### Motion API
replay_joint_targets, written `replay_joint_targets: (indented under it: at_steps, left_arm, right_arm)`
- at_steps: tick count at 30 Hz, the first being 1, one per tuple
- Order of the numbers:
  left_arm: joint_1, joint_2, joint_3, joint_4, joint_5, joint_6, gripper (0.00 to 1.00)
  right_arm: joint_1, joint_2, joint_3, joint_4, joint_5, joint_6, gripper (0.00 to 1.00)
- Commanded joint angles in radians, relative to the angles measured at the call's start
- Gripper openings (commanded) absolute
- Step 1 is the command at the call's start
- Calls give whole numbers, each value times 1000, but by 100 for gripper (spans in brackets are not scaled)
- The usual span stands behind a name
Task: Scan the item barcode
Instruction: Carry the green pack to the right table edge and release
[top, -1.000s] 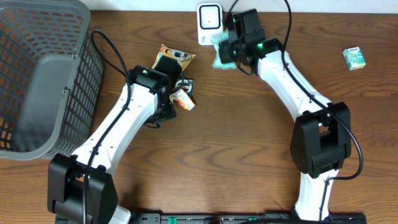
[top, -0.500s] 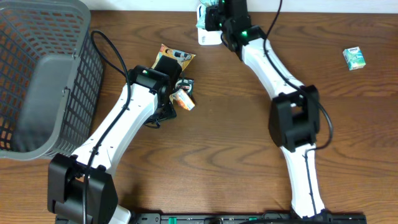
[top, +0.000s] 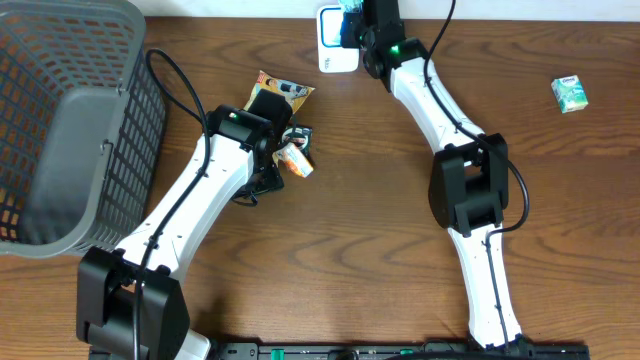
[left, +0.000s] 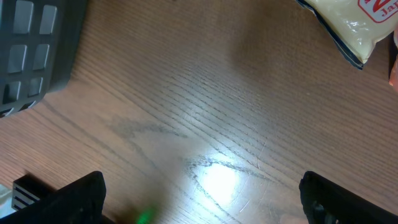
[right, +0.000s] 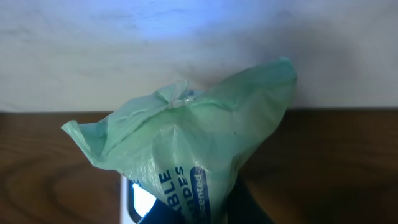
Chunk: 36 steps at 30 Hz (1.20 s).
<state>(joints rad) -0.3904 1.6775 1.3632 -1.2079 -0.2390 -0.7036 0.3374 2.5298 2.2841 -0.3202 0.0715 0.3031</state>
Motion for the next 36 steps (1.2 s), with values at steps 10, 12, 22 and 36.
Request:
replay_joint_targets:
  at_steps: [10, 12, 22, 36]
  left_arm:
    - [3, -5, -6, -7, -16, -9, 98]
    - [3, -5, -6, -7, -16, -9, 98]
    - [3, -5, -6, -7, -16, -9, 98]
    - [3, -5, -6, -7, -16, -9, 98]
  right_arm:
    - [-188, -92, 214, -459, 136, -248, 1]
    - [-235, -91, 214, -552, 140, -358, 1]
    - [-510, -89, 83, -668, 137, -477, 1]
    - [-649, -89, -72, -647, -121, -432, 99]
